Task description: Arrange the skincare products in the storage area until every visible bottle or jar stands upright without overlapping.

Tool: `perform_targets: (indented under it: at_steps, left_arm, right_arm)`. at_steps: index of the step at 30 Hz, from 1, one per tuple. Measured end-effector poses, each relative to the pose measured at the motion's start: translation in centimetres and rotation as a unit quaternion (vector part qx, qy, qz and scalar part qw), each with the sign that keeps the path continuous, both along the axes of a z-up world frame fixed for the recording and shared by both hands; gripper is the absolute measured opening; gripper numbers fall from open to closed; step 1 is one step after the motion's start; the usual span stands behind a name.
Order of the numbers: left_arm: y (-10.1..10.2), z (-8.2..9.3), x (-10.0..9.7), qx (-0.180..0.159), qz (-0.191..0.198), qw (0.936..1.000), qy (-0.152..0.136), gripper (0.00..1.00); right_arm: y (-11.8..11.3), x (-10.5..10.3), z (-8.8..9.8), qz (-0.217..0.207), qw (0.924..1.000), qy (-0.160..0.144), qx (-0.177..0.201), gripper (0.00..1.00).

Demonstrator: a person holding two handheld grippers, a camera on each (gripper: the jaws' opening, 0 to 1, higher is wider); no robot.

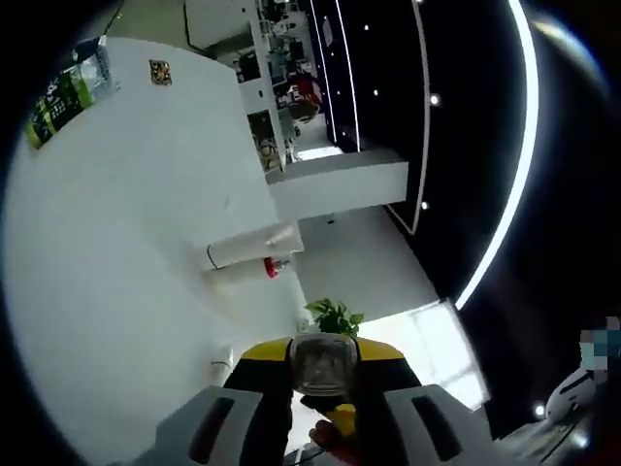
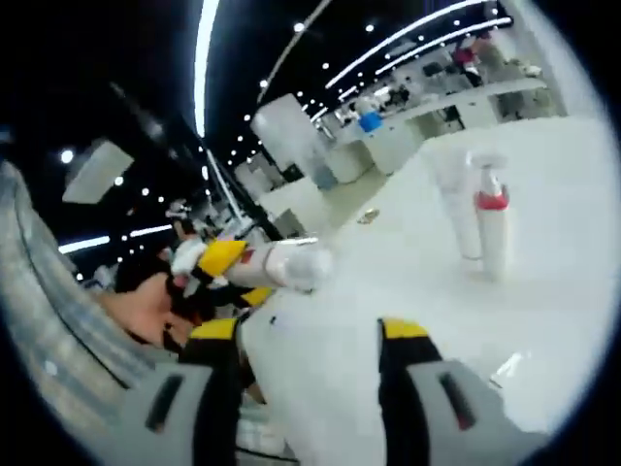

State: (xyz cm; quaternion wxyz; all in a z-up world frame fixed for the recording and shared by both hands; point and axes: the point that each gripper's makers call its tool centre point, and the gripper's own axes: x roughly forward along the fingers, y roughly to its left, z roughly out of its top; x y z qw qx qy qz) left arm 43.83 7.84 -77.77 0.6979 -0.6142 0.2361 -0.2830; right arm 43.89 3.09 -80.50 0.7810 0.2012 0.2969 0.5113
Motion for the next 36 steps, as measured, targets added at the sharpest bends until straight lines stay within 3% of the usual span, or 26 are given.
perform_targets:
  at_steps: [6, 7, 11, 12, 15, 18, 25, 30, 31, 33, 35, 36]
  left_arm:
    - [-1.3, 0.9, 0.6, -0.025, -0.004, 0.9997, -0.003, 0.22]
    - [-1.4, 1.0, 0.8, -0.031, -0.003, 0.9995, -0.004, 0.22]
    - [-2.1, 1.1, 0.8, -0.038, -0.003, 0.9993, -0.002, 0.22]
    - [-2.4, 1.1, 0.7, -0.039, -0.004, 0.9992, -0.004, 0.22]
    - [-2.9, 1.2, 0.4, -0.043, -0.009, 0.9990, -0.007, 0.23]
    - [-3.0, 1.6, 0.2, -0.052, -0.011, 0.9984, -0.016, 0.23]
    - [-4.8, 1.4, -1.7, 0.012, -0.077, 0.9958, -0.048, 0.23]
    - [-4.9, 1.7, -1.8, 0.022, -0.109, 0.9919, -0.060, 0.24]
    - [-5.0, 1.5, -2.0, 0.033, -0.124, 0.9899, -0.060, 0.25]
    - [-5.3, 0.5, -2.7, 0.093, -0.162, 0.9786, -0.087, 0.28]
    - [-5.6, 0.0, -3.3, 0.137, -0.195, 0.9655, -0.104, 0.39]
    - [-5.7, -0.2, -3.6, 0.147, -0.207, 0.9616, -0.105, 0.42]
  right_arm:
    - [1.4, -0.4, 2.7, -0.023, 0.9916, 0.069, 0.107, 0.53]
    - [1.4, -0.1, 3.5, -0.039, 0.9833, 0.105, 0.143, 0.52]
    - [0.8, 1.2, 4.8, -0.082, 0.9603, 0.155, 0.217, 0.46]
    - [0.6, 1.5, 4.8, -0.094, 0.9516, 0.177, 0.233, 0.44]
    - [0.3, 1.9, 4.9, -0.109, 0.9436, 0.188, 0.250, 0.33]
    - [0.1, 2.0, 4.6, -0.112, 0.9459, 0.184, 0.242, 0.23]
    - [-0.3, 2.4, 4.7, -0.106, 0.9414, 0.198, 0.251, 0.18]
    - [-0.4, 2.2, 5.9, -0.075, 0.9516, 0.170, 0.245, 0.17]
    - [-0.4, 2.0, 6.0, -0.060, 0.9569, 0.159, 0.236, 0.16]
    - [-0.4, 1.8, 6.0, -0.039, 0.9662, 0.142, 0.212, 0.16]
    - [-0.5, 1.5, 5.7, -0.016, 0.9777, 0.119, 0.172, 0.16]
    - [-0.4, 1.1, 5.7, 0.000, 0.9791, 0.122, 0.163, 0.16]
